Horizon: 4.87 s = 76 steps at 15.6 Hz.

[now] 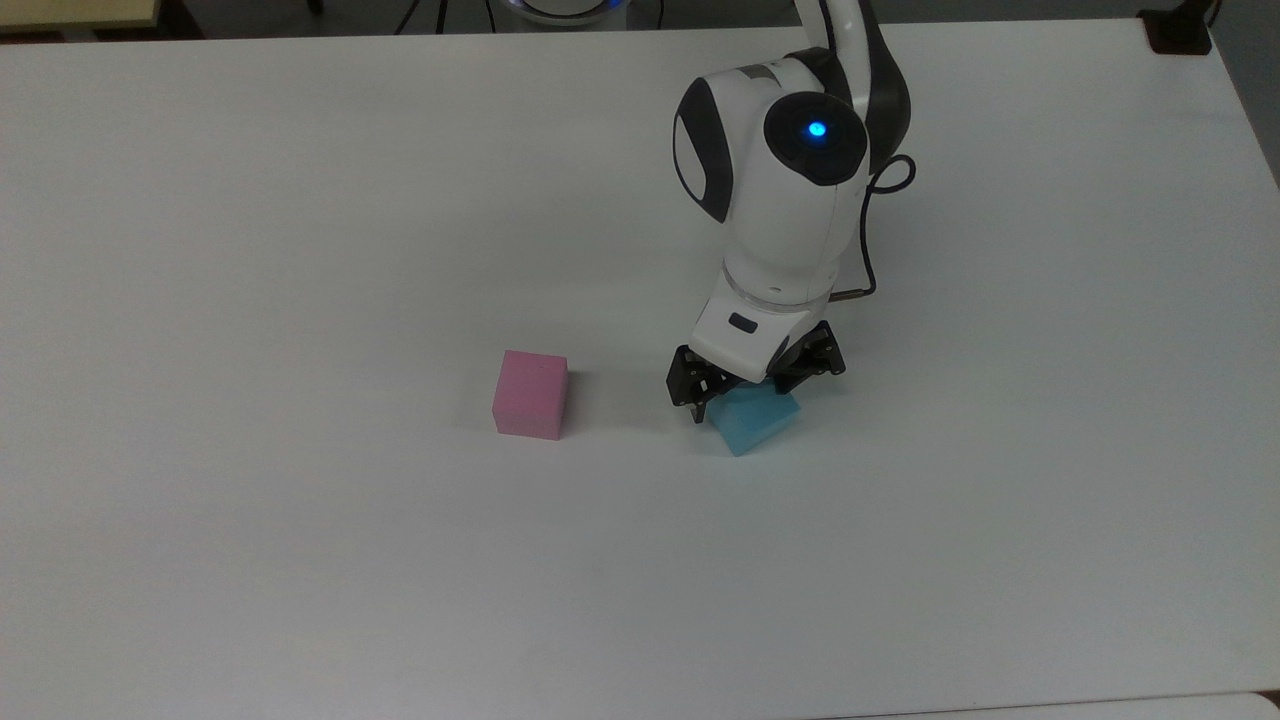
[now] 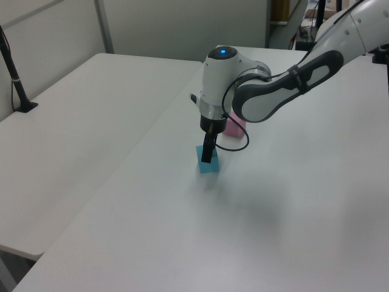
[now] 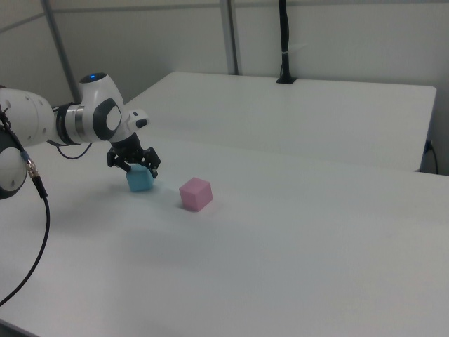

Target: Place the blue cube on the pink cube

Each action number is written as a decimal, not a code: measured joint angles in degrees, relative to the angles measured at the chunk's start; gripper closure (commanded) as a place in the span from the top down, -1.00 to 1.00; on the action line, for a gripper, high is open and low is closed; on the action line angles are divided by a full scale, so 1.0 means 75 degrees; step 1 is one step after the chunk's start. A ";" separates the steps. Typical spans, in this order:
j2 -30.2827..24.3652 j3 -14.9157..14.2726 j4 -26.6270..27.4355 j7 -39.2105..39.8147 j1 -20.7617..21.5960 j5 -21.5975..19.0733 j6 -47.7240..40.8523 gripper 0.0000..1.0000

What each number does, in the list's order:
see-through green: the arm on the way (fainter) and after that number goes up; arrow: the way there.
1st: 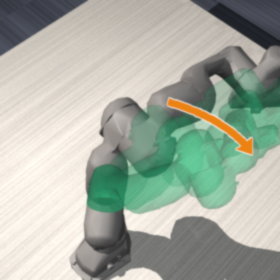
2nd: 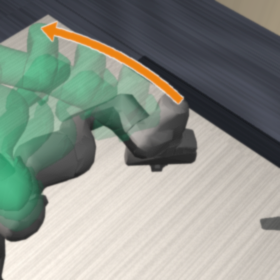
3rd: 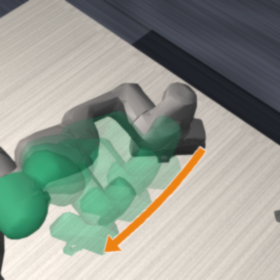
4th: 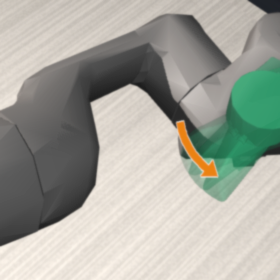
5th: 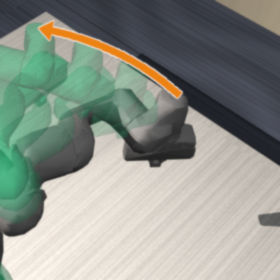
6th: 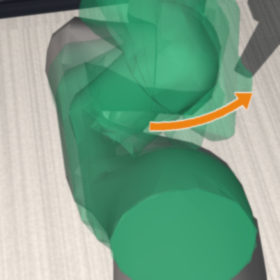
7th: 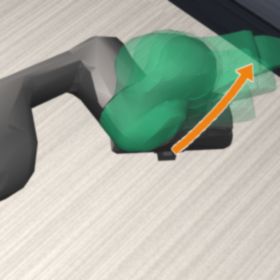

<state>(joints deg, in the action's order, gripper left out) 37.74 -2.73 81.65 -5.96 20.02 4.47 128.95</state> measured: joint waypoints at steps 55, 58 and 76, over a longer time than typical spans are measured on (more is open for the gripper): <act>0.0258 0.0074 -0.0268 0.1801 -0.0173 -0.0700 0.0220 -0.61; 0.0159 0.0027 -0.0396 0.1153 -0.0198 -0.0699 0.0226 -0.57; -0.1311 -0.0382 0.0500 -0.0425 -0.1821 -0.0140 -0.1182 0.08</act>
<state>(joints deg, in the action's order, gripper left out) 27.91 -5.60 85.40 -9.15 6.37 3.42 120.09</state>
